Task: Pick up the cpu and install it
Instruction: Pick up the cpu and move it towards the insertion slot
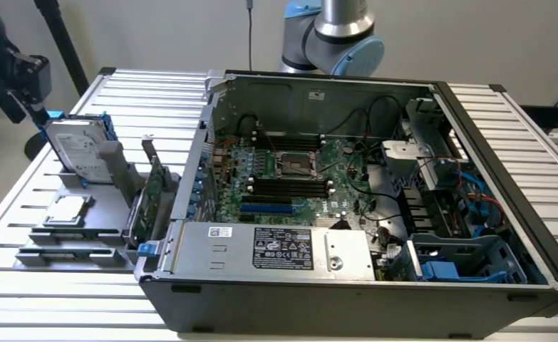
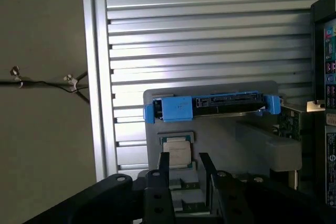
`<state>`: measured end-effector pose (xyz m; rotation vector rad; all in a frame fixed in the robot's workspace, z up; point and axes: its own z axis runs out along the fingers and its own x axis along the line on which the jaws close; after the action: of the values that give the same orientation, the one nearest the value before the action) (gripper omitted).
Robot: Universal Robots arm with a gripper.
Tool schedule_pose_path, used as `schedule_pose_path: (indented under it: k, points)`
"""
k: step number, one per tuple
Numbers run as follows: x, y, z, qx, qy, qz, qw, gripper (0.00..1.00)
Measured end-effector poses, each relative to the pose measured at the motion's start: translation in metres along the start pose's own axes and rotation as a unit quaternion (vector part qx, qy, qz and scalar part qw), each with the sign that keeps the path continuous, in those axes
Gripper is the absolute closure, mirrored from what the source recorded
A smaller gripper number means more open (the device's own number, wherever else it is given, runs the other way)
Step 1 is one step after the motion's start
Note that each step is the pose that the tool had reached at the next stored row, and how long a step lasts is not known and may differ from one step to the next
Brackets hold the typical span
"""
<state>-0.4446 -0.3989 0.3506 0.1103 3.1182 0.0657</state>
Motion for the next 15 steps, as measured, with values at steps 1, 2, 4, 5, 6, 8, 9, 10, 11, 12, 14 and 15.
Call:
schedule_pose_path:
  k: [1,2,4,5,6,8,9,10,11,12,14,15]
  points:
    - [0.0,-0.0002,0.0018,0.0,0.0,0.0,1.0,0.58]
    - [0.0,-0.0004,0.0036,0.0,-0.0001,0.0,1.0,0.53]
    - [0.0,-0.0015,0.0074,0.0,0.0,0.0,1.0,0.47]
    - [0.0,-0.0024,0.0091,-0.0001,0.0,0.0,1.0,0.41]
    - [0.0,-0.0034,0.0109,-0.0001,-0.0001,0.0,1.0,0.41]
    - [0.0,-0.006,0.0144,0.0,-0.0001,0.0,1.0,0.35]
    - [0.0,-0.0077,0.0161,-0.0001,-0.0001,0.0,1.0,0.35]
    - [0.0,-0.0095,0.018,-0.0001,-0.0001,0.0,1.0,0.35]
    - [0.0,-0.0112,0.0196,-0.0001,-0.0001,0.0,1.0,0.35]
    - [0.0,-0.0131,0.0214,0.0,0.0,0.0,1.0,0.35]
    - [-0.001,-0.0178,0.0249,0.0,0.0,0.0,1.0,0.35]
    - [-0.001,-0.0201,0.0266,-0.0001,-0.0001,0.0,1.0,0.35]
